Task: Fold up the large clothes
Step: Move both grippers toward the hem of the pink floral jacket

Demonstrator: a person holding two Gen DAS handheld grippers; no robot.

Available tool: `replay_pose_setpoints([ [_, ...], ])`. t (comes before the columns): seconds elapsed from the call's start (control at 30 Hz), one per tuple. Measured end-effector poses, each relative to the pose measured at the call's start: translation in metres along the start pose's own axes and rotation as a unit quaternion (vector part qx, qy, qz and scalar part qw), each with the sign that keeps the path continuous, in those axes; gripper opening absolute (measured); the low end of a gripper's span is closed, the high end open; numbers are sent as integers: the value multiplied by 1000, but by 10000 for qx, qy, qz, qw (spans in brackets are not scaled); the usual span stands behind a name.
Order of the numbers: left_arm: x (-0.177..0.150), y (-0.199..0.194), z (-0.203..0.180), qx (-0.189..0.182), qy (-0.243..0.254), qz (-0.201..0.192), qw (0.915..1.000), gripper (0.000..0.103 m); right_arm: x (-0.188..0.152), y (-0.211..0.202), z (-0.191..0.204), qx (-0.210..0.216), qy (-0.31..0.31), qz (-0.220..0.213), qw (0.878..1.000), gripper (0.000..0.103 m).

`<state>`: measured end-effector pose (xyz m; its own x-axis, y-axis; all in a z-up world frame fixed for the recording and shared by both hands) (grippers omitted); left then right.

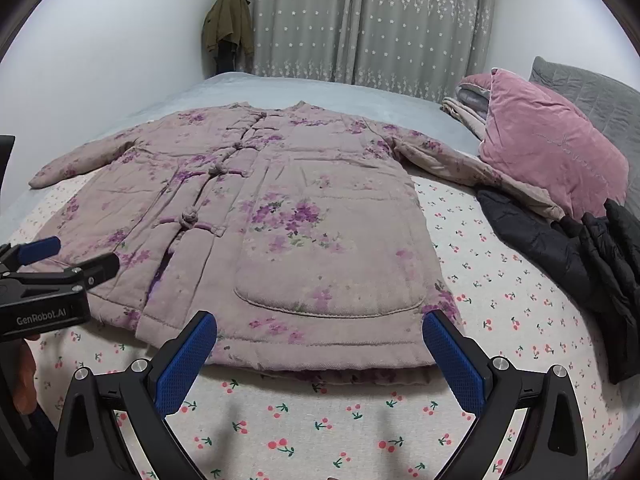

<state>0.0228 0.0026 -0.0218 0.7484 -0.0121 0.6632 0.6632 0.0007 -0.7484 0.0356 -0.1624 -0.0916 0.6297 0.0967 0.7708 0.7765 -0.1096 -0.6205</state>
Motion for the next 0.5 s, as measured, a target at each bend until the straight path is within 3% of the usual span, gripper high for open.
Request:
replay_pose_setpoints([
  [0.5,-8,8,6,-43,-214,227,9995,103,-1,-1,-6,-86,9,62,9999,103],
])
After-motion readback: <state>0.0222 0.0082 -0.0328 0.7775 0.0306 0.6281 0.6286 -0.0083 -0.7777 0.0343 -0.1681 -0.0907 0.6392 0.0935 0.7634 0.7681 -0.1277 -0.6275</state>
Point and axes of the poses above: each gripper's, at about its wrist camera, not at the fingertips, and y roughly the way its jaws point, z to its left, x to its top, the point moved 3 cm from there along y, roughly the way its jaws point
